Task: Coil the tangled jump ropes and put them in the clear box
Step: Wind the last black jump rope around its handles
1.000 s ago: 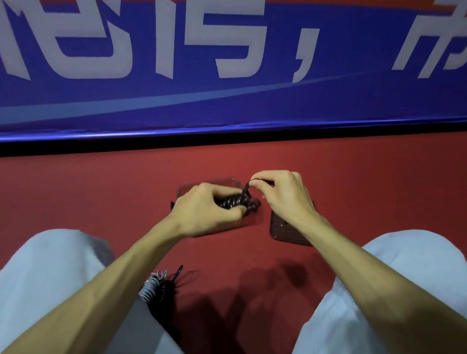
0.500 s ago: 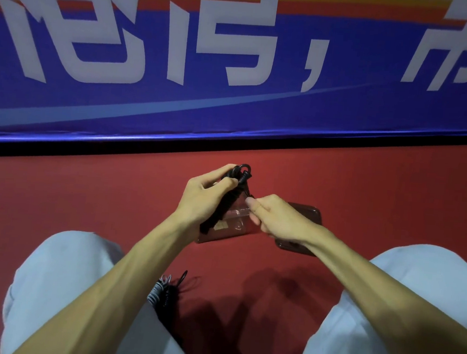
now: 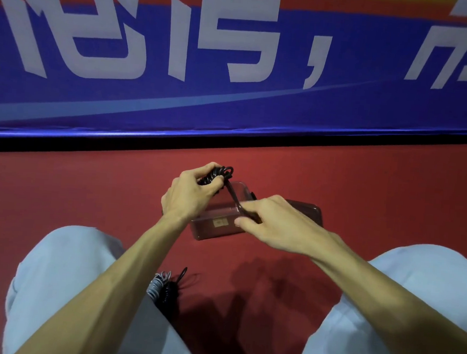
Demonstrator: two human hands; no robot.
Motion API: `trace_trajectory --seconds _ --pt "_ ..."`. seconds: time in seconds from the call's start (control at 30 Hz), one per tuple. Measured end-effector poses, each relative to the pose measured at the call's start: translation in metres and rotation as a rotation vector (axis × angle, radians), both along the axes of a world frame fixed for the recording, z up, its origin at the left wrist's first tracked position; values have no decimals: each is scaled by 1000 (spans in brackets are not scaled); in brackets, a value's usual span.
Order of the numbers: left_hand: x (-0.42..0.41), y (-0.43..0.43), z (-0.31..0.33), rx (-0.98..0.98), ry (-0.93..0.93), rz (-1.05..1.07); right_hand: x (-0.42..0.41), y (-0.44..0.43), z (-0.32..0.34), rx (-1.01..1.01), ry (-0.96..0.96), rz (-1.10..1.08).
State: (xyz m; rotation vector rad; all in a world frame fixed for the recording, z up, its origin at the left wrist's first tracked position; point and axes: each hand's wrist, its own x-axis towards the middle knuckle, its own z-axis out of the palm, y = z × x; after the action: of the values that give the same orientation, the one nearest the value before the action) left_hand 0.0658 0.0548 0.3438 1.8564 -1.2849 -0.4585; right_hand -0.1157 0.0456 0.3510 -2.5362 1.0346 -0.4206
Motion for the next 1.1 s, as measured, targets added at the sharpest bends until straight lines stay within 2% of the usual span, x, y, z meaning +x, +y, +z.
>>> trace_trajectory --seconds 0.03,0.1,0.2,0.27,0.33,0.37,0.5,0.63,0.7,0.77,0.87,1.1 --pt "3 -2 -2 24 2 -14 0 0 -1 -25 -67 0" --pt "7 -5 -6 77 14 -80 1 1 -2 49 -221 23" --pt "8 -5 -10 110 82 -220 3 -1 4 349 -560 61" --pt "6 -5 -9 87 192 -272 2 -7 7 576 -780 119" --pt "4 -4 -8 81 281 -301 -1 -14 8 633 -900 171" --pt "3 -2 -8 91 301 -316 -2 -18 7 580 -903 166" --pt "-1 0 -9 156 348 -371 -1 -22 3 140 -800 6" --pt "-4 1 -8 188 394 -390 1 -25 1 -336 -611 -95" --pt "-5 3 -8 210 424 -400 1 -28 3 -462 -556 -132" --pt "-7 4 -6 225 450 -403 0 -27 7 -373 -582 -108" --pt "-9 4 -5 229 472 -381 2 -21 11 -101 -647 -66" --pt "-12 5 -4 178 638 -284 2 -25 9 101 -716 -138"
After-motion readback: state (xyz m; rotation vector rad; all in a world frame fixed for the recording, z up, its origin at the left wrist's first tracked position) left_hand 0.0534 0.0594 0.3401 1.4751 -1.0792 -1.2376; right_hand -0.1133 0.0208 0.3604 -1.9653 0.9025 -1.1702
